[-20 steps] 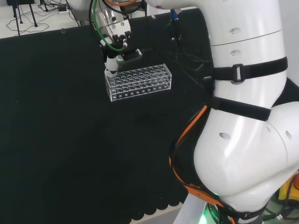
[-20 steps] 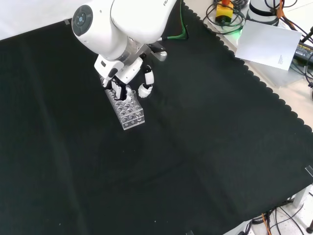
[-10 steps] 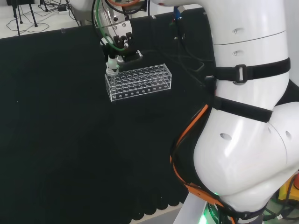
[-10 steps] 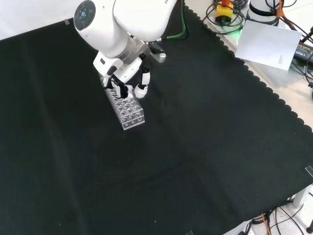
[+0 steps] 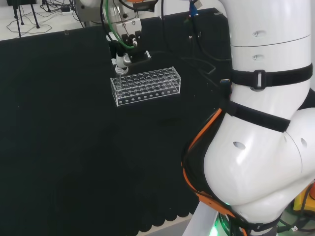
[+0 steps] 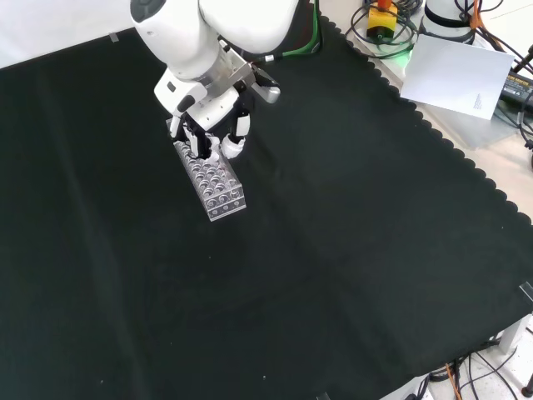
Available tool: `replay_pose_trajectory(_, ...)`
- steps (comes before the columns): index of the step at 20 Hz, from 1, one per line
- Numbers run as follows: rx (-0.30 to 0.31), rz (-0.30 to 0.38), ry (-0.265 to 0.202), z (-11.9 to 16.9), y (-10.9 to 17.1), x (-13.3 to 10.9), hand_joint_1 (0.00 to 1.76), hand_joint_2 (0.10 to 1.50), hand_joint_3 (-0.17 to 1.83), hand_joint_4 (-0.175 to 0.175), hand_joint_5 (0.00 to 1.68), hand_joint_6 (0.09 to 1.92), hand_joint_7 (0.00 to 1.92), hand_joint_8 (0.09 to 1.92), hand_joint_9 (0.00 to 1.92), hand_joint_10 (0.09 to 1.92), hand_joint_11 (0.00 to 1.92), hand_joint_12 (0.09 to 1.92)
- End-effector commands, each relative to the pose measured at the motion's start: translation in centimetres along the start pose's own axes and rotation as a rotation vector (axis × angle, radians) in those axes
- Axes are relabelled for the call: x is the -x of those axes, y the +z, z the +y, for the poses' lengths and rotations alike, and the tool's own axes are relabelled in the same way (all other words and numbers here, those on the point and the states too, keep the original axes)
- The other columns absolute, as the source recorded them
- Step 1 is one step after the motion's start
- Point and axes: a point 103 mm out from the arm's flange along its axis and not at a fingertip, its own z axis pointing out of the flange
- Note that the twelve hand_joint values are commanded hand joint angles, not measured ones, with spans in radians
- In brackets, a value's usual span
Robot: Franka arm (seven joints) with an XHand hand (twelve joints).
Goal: Pick up the test tube.
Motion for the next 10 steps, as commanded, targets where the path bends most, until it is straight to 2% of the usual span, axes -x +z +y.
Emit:
replay_pose_trajectory(1,0.004,0.007,-0.002,-0.2,-0.8,0.1,1.43,0.64,0.64,-0.175,1.26,0.63,1.37,0.79,1.32,0.36,0.69,1.24)
replay_pose_trajectory(10,0.01,0.017,-0.003,-0.9,-2.1,0.6,1.43,0.62,0.66,-0.175,1.28,0.62,1.38,0.78,1.34,0.33,0.69,1.24)
